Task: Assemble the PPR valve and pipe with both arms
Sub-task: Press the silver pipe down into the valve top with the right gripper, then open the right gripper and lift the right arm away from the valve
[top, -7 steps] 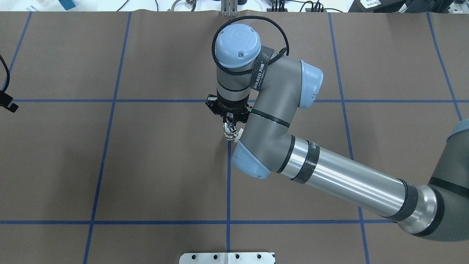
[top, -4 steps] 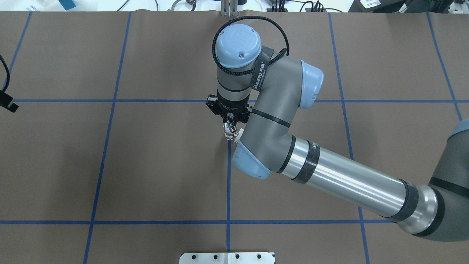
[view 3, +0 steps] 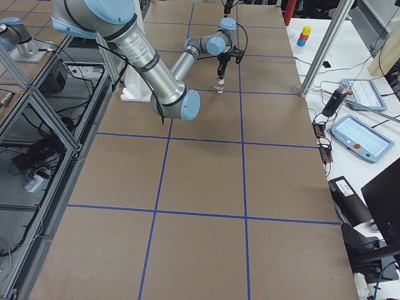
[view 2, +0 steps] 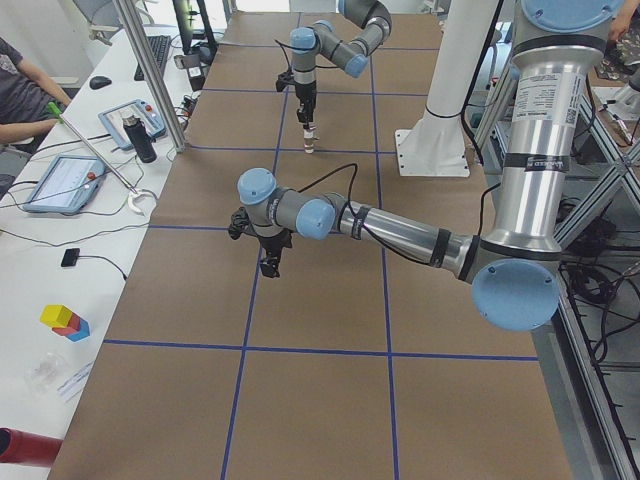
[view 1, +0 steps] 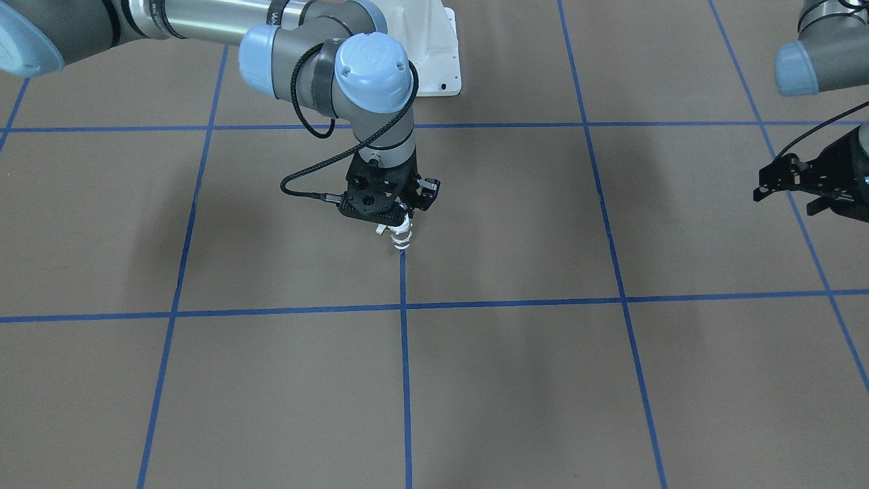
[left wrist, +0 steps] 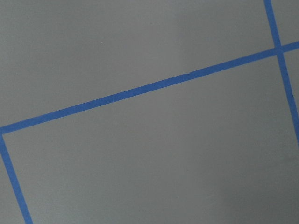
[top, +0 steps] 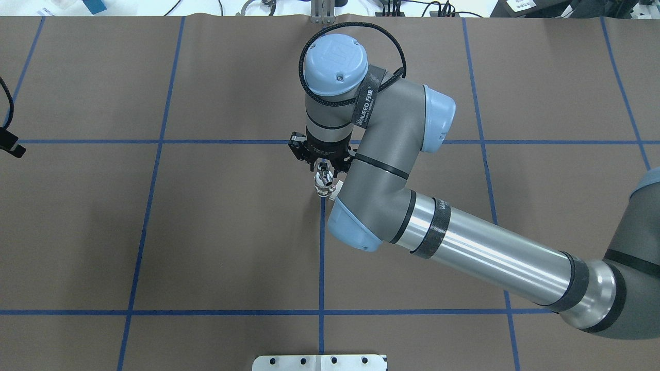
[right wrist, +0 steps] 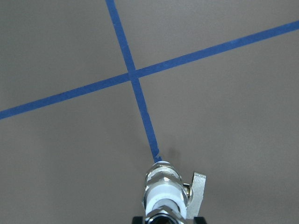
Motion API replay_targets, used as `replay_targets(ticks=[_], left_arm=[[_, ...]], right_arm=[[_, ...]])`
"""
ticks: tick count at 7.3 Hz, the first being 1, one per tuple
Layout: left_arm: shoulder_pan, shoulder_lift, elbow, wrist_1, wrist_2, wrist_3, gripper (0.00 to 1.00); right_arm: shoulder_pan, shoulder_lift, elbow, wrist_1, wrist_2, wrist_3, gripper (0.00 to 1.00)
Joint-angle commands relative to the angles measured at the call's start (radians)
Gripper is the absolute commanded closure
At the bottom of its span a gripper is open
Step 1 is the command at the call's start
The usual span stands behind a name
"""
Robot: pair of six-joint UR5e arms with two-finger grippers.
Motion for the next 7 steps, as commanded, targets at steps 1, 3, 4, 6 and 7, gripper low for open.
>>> replay_targets(ticks=[1,3,4,6,7], left_arm=[[0.000,0.000,-0.003,0.000,0.000,-0.001,0.00],[0.000,0.000,-0.009,0.000,0.000,-0.004,0.00],[0.000,-0.001,-0.009,0.002,0.000,-0.007,0.00],[-0.002,0.000,-0.038,0.003,0.003,-0.047,0.00],[-0.002,0.002,-0.038,0.003,0.003,-0.047,0.00]], right_arm=[[0.000,0.002,0.003,0.000,-0.001,0.003,0.02],[0.002,-0.021,0.079,-0.002,-0.001,0.003,0.00],[0.006,-0.108,0.192,-0.002,-0.001,0.001,0.00],[0.043,-0.304,0.384,0.000,-0.001,-0.064,0.00],[0.079,-0.418,0.467,0.002,0.003,-0.148,0.00]])
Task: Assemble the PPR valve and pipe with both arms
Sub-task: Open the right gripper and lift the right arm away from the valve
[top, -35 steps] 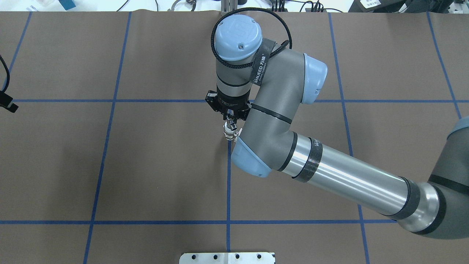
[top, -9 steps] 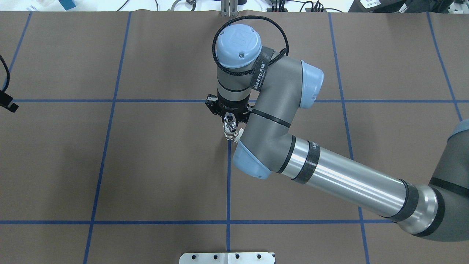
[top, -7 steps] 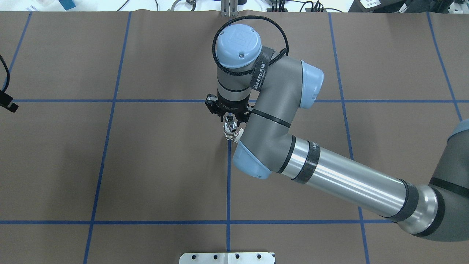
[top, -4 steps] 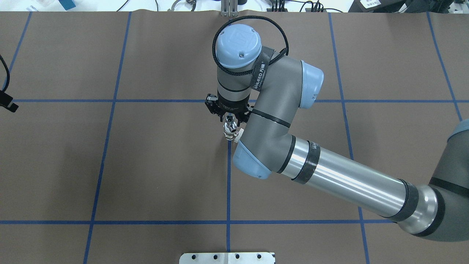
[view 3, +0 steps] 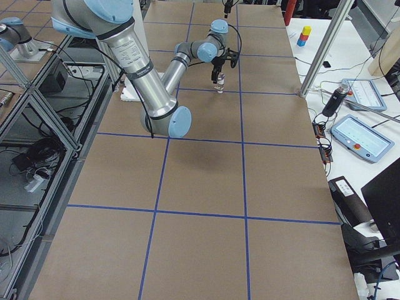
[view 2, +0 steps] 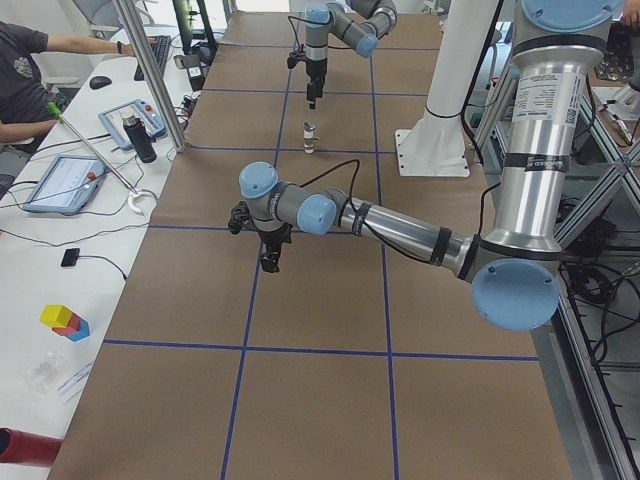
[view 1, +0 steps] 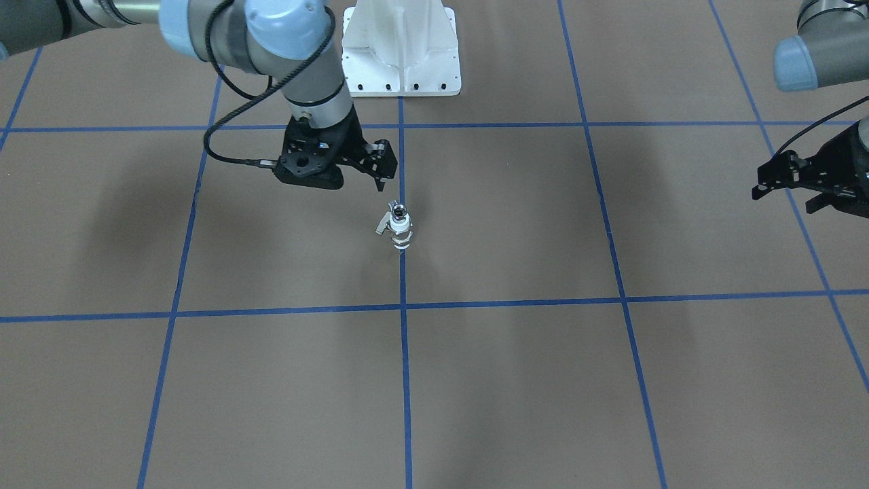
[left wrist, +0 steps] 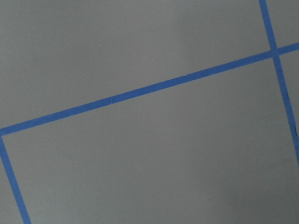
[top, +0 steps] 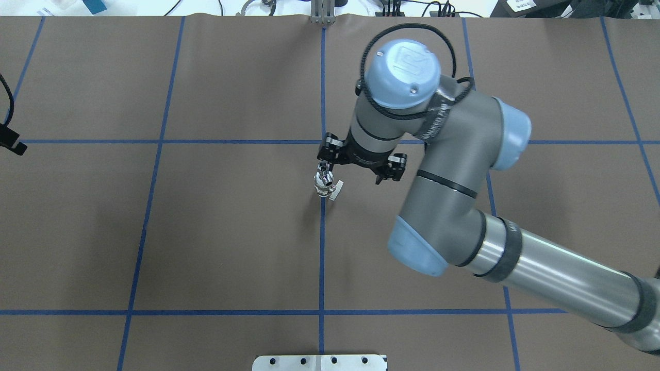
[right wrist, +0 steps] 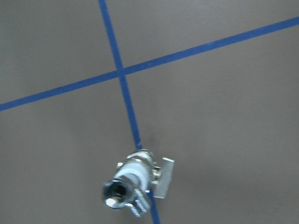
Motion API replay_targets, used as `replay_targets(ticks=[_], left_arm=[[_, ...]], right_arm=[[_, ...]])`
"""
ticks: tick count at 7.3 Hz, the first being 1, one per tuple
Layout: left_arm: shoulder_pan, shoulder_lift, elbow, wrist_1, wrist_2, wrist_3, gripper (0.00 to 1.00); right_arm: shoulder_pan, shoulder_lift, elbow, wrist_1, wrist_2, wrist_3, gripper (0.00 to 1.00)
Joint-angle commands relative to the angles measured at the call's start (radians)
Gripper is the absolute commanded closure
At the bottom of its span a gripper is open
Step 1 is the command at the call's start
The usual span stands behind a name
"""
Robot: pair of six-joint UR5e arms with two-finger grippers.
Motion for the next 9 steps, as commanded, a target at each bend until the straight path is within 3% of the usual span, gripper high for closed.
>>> replay_targets(ticks=[1,3,6,8,9], left_arm=[[-0.001,0.002,-0.011,0.001,0.002,-0.007,0.00],[-0.011,0.034,-0.029,-0.002,-0.001,0.008,0.00],[-0.081,0.080,-0.022,-0.001,-0.002,0.145,0.00],[-0.135,0.123,-0.019,-0.002,0.002,0.216,0.00],[-0.177,0.143,-0.017,-0.002,0.005,0.240,0.00]], right_arm=[[0.088,-0.243,0.170,0.002,0.013,-0.195,0.00],[0.209,-0.424,0.190,0.078,0.071,-0.388,0.00],[0.493,-0.714,0.091,0.340,0.298,-0.730,0.00],[0.637,-0.776,-0.007,0.355,0.309,-1.002,0.00],[0.656,-0.793,-0.021,0.355,0.312,-1.030,0.00]])
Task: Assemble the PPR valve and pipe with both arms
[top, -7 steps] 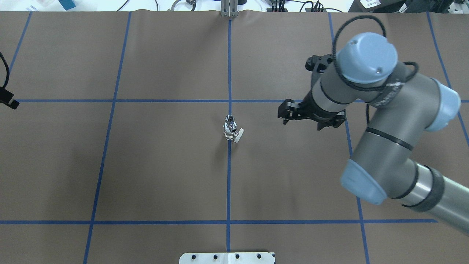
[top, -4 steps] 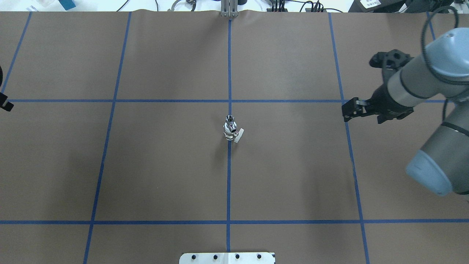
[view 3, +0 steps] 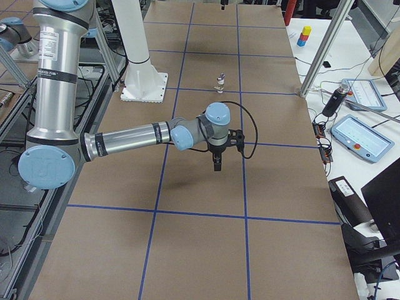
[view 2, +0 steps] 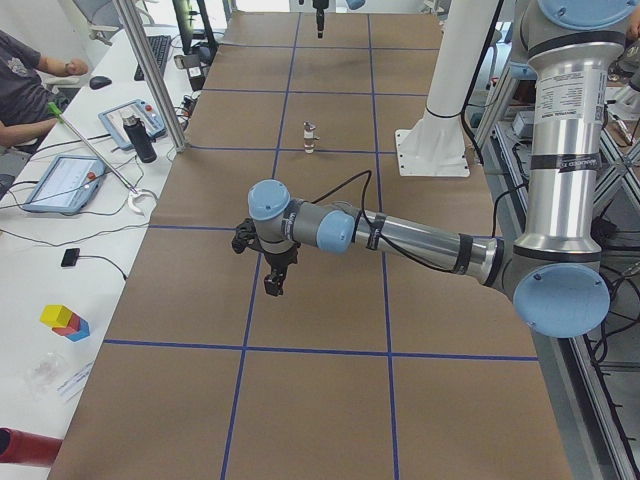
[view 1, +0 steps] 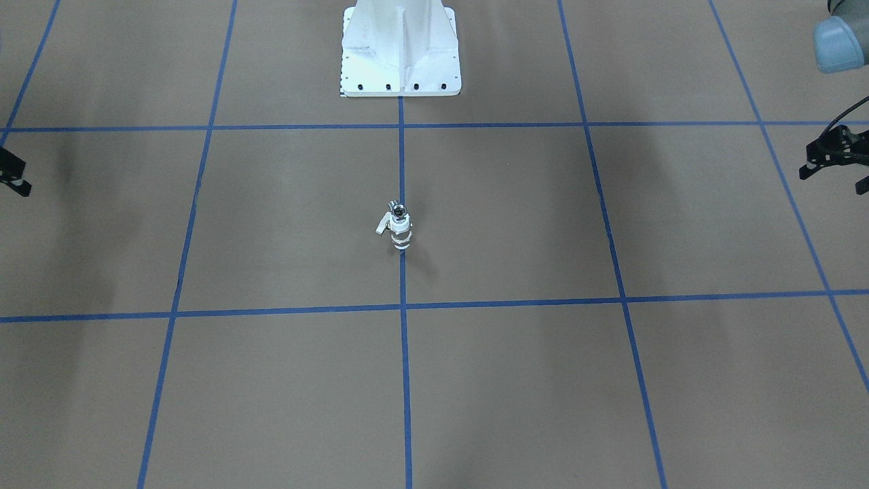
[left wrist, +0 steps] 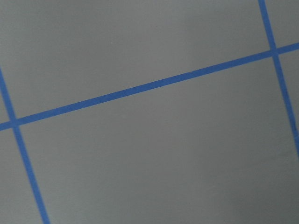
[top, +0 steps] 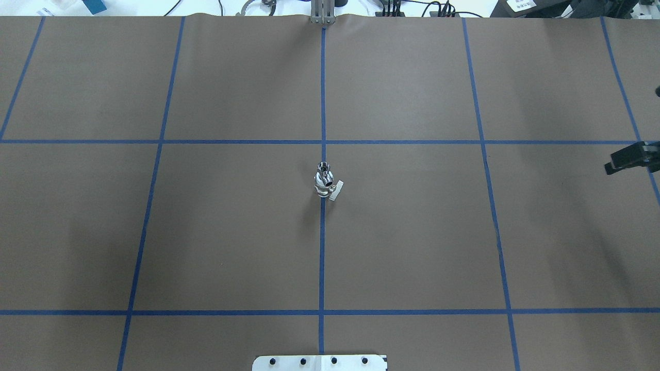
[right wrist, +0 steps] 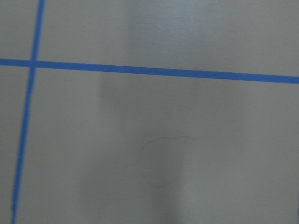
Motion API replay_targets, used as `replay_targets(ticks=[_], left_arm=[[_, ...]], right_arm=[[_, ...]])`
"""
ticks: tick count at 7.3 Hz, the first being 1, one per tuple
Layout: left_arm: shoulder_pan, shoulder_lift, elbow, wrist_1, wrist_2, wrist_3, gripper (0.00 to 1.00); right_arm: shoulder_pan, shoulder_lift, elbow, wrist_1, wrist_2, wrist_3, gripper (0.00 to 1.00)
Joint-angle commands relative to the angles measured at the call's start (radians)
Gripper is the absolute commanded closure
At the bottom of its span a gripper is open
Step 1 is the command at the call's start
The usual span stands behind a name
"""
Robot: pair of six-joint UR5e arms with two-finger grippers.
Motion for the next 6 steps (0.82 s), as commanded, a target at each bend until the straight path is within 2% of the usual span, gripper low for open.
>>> replay_targets(ticks=[1,3,4,5,6], left_arm=[[-0.065,0.028,0.006,0.000,0.007,0.055,0.00],[-0.086,0.029,0.008,0.004,0.013,0.055,0.01],[-0.155,0.022,0.022,0.014,0.014,0.086,0.00],[-0.176,0.020,0.026,0.021,0.016,0.133,0.00],[-0.177,0.019,0.029,0.029,0.016,0.134,0.00]], right_arm=[[0.058,-0.038,-0.033,0.006,0.007,-0.099,0.00],[0.070,-0.037,-0.036,0.006,-0.002,-0.102,0.00],[0.081,-0.033,-0.039,0.000,-0.005,-0.102,0.00],[0.089,-0.026,-0.094,0.007,0.001,-0.125,0.00],[0.098,-0.023,-0.105,0.007,0.000,-0.157,0.00]])
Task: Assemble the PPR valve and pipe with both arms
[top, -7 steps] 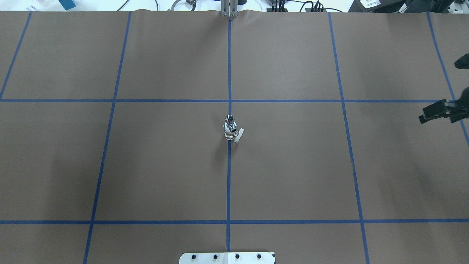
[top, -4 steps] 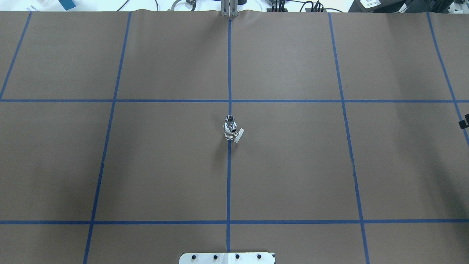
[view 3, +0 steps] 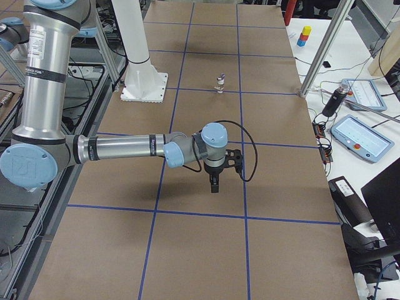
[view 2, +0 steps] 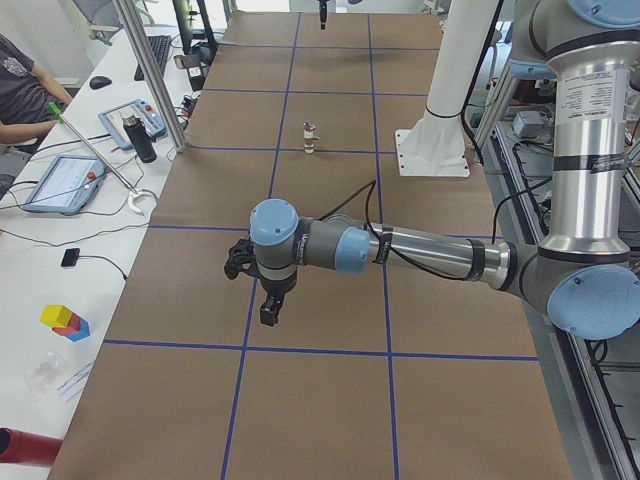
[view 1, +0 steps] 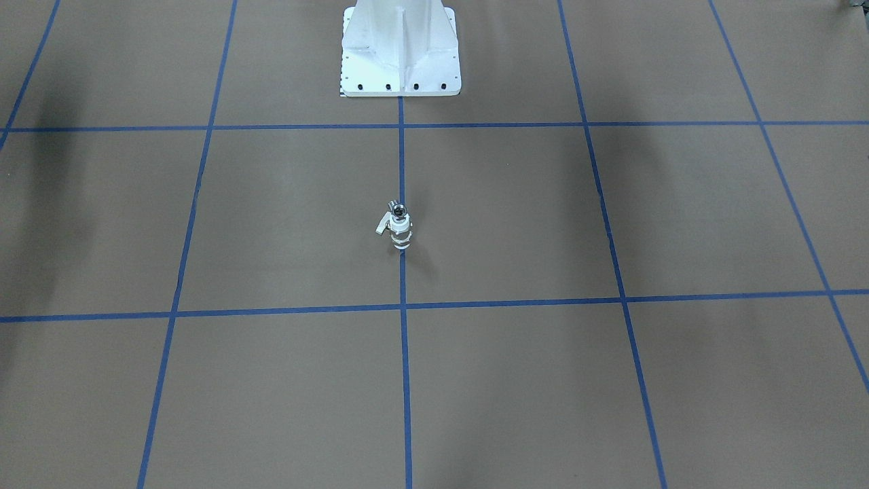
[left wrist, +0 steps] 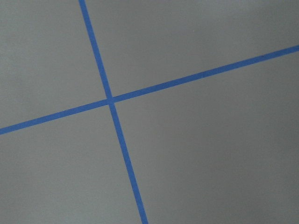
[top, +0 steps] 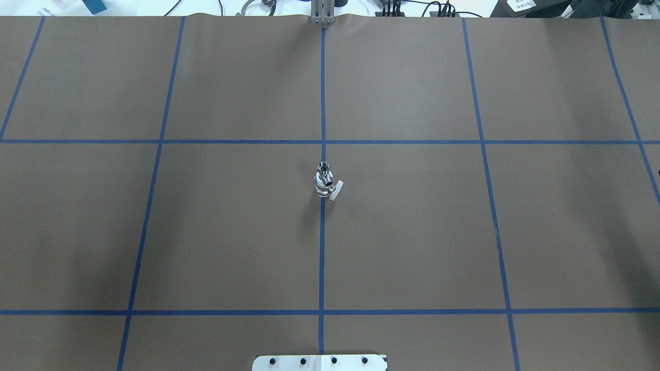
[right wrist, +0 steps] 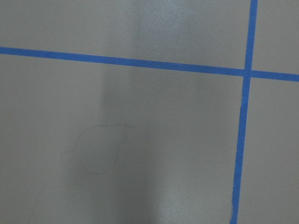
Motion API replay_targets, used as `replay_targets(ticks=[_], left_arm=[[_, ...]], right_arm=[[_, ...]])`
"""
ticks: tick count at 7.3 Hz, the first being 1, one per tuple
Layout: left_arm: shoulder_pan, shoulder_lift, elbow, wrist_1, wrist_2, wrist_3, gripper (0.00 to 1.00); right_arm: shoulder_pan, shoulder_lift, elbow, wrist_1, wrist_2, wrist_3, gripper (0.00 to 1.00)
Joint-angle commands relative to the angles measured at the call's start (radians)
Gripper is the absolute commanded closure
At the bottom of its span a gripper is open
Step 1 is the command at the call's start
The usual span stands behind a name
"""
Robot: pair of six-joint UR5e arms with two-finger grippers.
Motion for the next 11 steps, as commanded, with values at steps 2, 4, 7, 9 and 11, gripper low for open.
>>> replay_targets(ticks=[2,4,7,9,11], left_arm=[[-0.014,-0.019,0.005,0.067,0.002,0.005,0.00],[-0.014,-0.025,-0.001,0.066,0.002,-0.035,0.00],[-0.014,-0.024,-0.007,0.064,0.001,-0.035,0.00],[-0.014,-0.022,-0.008,0.064,0.001,-0.035,0.00],[-0.014,-0.021,-0.010,0.064,0.001,-0.035,0.00]], right_arm=[[0.039,0.004,-0.020,0.003,0.002,-0.033,0.00],[0.039,0.005,-0.025,0.003,-0.004,-0.030,0.00],[0.039,0.005,-0.026,0.003,-0.004,-0.030,0.00],[0.039,0.004,-0.026,0.002,-0.004,-0.030,0.00],[0.039,0.004,-0.026,0.003,-0.004,-0.029,0.00]])
